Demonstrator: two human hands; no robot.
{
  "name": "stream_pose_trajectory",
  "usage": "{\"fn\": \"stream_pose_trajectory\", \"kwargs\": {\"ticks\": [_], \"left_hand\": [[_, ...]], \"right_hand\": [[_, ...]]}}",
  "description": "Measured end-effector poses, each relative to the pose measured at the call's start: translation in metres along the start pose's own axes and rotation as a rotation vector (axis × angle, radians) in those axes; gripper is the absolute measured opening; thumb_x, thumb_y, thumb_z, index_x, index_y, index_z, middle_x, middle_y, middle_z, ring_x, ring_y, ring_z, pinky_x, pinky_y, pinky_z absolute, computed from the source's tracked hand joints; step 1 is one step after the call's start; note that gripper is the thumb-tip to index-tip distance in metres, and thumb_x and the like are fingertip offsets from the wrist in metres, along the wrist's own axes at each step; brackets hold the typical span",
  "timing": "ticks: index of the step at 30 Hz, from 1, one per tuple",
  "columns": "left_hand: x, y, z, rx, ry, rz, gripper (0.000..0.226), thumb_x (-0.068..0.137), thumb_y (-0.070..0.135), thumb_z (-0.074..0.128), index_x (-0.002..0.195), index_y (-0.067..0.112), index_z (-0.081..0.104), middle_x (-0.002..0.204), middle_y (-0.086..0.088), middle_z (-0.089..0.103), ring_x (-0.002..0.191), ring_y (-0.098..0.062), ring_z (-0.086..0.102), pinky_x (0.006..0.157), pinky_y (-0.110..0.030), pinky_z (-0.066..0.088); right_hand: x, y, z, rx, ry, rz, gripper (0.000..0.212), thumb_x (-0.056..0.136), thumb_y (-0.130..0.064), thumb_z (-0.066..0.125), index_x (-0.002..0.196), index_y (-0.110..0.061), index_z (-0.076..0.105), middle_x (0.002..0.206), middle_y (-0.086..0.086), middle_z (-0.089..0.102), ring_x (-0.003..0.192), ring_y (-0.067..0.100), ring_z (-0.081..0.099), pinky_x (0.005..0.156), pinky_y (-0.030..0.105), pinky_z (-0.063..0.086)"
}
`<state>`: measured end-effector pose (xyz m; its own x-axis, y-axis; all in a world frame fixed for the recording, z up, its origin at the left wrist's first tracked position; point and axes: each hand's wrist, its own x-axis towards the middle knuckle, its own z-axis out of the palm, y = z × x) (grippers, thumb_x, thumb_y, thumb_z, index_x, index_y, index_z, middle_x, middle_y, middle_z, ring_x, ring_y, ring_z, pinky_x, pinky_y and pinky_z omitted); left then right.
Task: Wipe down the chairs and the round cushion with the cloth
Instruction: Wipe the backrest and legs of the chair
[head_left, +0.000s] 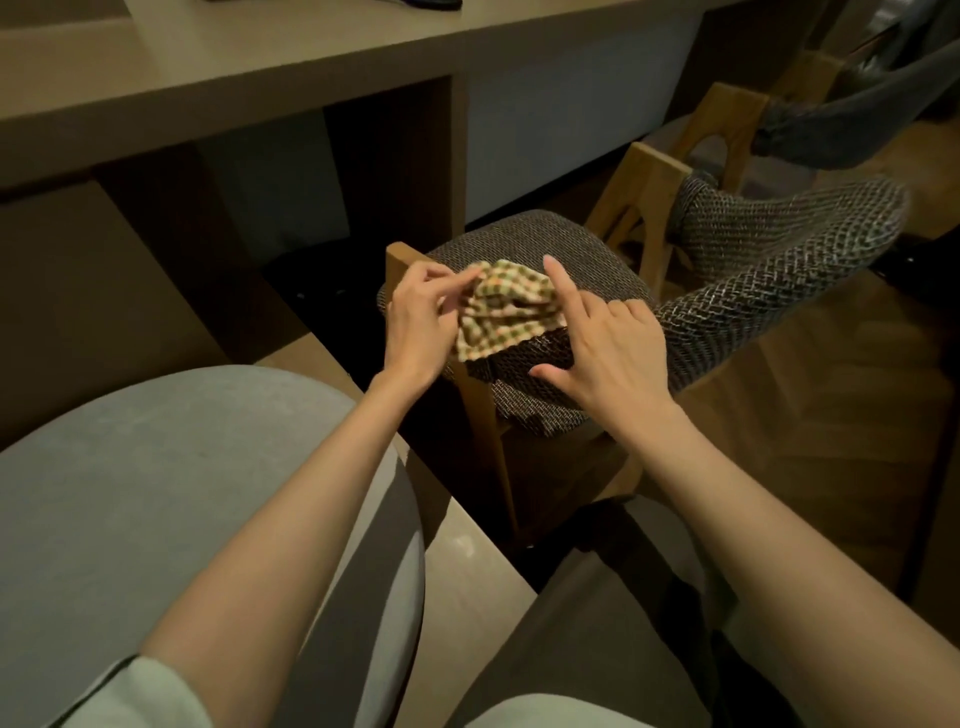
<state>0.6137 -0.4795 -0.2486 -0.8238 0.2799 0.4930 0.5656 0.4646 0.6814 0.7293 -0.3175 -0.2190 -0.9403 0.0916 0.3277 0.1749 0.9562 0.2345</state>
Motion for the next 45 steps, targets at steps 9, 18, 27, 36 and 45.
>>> {"fn": "stream_pose_trajectory", "kwargs": {"ticks": [9,18,27,36,45], "left_hand": [[0.0,-0.002,-0.002,0.216,-0.331,0.013,0.05,0.097,0.009,0.046,0.142,0.033,0.042,0.156,-0.003,0.024,0.141,-0.031,0.013,0.116,-0.047,0.015],[0.019,0.039,0.045,-0.027,-0.224,0.045,0.041,0.096,0.003,0.049,0.132,0.021,0.056,0.151,-0.004,0.036,0.147,-0.024,0.01,0.115,-0.032,0.012],[0.043,0.029,0.04,-0.053,-0.267,0.013,0.034,0.096,0.004,0.05,0.128,0.011,0.059,0.145,-0.005,0.044,0.145,-0.022,0.017,0.118,-0.035,0.017],[0.024,0.009,0.029,-0.036,-0.277,-0.004,0.033,0.095,0.005,0.053,0.126,0.012,0.061,0.143,-0.004,0.046,0.144,-0.02,0.02,0.115,-0.031,0.02],[0.032,0.007,0.038,-0.049,-0.252,-0.008,0.033,0.094,0.004,0.054,0.125,0.011,0.062,0.142,-0.004,0.047,0.144,-0.02,0.021,0.117,-0.032,0.019]], "right_hand": [[0.007,0.02,0.005,-0.067,-0.069,0.012,0.099,0.064,-0.079,0.056,0.132,-0.009,0.037,0.077,0.002,0.067,0.075,0.02,0.062,0.068,0.029,0.029],[0.018,0.093,-0.001,-0.04,-0.162,-0.002,0.067,0.06,-0.081,0.056,0.073,-0.015,0.051,0.068,0.0,0.05,0.076,0.022,0.056,0.071,0.03,0.019],[0.035,0.084,0.012,-0.013,-0.122,0.033,0.065,0.059,-0.079,0.058,0.066,-0.016,0.044,0.064,-0.001,0.041,0.066,0.017,0.036,0.072,0.029,0.013],[0.022,0.061,0.031,0.067,-0.103,0.017,0.066,0.061,-0.073,0.063,0.076,-0.01,0.058,0.075,0.005,0.06,0.074,0.023,0.051,0.078,0.032,0.019],[0.027,0.064,0.031,0.073,-0.109,0.019,0.067,0.064,-0.073,0.061,0.085,-0.01,0.056,0.087,0.005,0.062,0.086,0.025,0.055,0.083,0.032,0.02]]}}
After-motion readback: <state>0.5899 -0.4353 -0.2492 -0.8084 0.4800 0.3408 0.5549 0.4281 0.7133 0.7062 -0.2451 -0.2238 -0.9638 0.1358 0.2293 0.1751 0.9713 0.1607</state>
